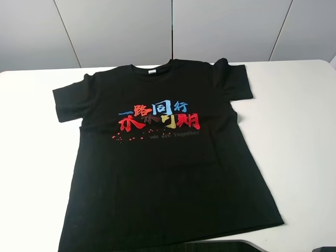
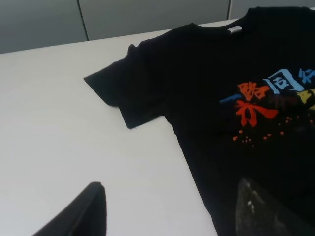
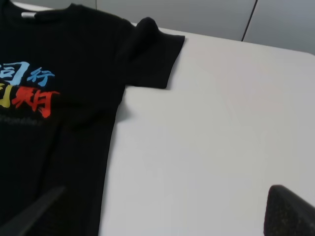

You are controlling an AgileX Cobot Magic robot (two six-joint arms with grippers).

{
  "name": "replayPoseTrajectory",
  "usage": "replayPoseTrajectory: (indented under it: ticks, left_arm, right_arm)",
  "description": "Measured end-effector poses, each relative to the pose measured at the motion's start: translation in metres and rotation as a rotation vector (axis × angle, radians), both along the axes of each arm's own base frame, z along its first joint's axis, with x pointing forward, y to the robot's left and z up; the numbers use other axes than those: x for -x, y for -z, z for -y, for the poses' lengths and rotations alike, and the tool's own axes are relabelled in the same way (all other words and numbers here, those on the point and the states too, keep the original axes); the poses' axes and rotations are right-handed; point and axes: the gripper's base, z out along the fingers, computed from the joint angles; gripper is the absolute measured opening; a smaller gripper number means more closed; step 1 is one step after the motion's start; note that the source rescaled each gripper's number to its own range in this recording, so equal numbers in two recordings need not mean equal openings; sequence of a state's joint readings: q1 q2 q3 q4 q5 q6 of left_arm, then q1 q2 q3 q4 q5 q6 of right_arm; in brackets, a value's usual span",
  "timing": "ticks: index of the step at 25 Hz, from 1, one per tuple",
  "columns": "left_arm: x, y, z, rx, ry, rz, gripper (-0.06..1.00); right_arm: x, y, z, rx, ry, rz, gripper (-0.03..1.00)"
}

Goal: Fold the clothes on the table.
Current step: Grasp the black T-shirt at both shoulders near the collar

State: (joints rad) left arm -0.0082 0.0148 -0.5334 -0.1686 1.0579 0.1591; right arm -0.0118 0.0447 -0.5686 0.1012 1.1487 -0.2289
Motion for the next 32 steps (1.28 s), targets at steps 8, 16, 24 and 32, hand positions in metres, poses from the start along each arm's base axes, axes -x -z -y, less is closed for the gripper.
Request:
replayPoseTrajectory:
  ticks: [8, 16, 24, 32]
  left_arm:
    - [-0.019, -0.017, 0.000, -0.027, 0.014, -0.080, 0.73]
    - [-0.071, -0.033, 0.005, -0.113, 0.129, -0.224, 0.69]
    - [-0.147, -0.035, 0.023, -0.206, 0.379, -0.394, 0.68]
    - [-0.219, -0.020, 0.051, -0.322, 0.575, -0.497, 0.71]
  right_arm:
    - [-0.029, -0.037, -0.001, 0.049, -0.051, -0.072, 0.85]
    - [-0.083, -0.054, -0.010, 0.099, -0.235, -0.221, 0.81]
    - [-0.158, -0.042, -0.033, 0.126, -0.507, -0.411, 0.81]
    - [-0.212, 0.004, -0.064, 0.225, -0.659, -0.594, 0.81]
